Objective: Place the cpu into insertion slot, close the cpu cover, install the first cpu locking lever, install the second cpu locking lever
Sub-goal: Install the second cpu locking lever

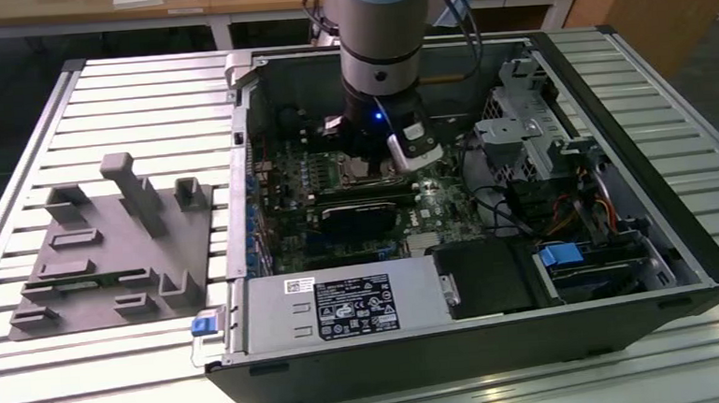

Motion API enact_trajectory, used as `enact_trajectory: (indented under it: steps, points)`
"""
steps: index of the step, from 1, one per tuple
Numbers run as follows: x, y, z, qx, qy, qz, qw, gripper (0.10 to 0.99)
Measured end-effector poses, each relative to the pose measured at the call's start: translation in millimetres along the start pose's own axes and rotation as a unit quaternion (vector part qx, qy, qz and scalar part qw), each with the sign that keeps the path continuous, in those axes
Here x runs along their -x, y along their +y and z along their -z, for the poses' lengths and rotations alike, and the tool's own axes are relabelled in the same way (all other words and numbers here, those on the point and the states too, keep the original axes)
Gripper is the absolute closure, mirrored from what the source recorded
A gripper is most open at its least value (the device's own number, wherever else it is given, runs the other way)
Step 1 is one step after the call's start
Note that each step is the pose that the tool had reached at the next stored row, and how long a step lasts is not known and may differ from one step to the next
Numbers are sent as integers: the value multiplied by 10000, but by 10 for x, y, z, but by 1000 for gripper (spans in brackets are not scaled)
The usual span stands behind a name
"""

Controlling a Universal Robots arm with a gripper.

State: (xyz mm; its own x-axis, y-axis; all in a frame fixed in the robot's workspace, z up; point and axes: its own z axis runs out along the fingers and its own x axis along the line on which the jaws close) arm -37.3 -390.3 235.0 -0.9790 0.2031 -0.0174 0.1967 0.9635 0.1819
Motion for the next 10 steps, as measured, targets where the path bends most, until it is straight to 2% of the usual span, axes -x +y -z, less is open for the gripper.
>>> enact_trajectory:
  steps: [2,4,10]
  points:
    - [6,24,-8,-63,4,0,10000,984]
    - [5,57,-19,-100,7,0,9999,984]
    - [-16,163,-59,-125,13,0,9999,984]
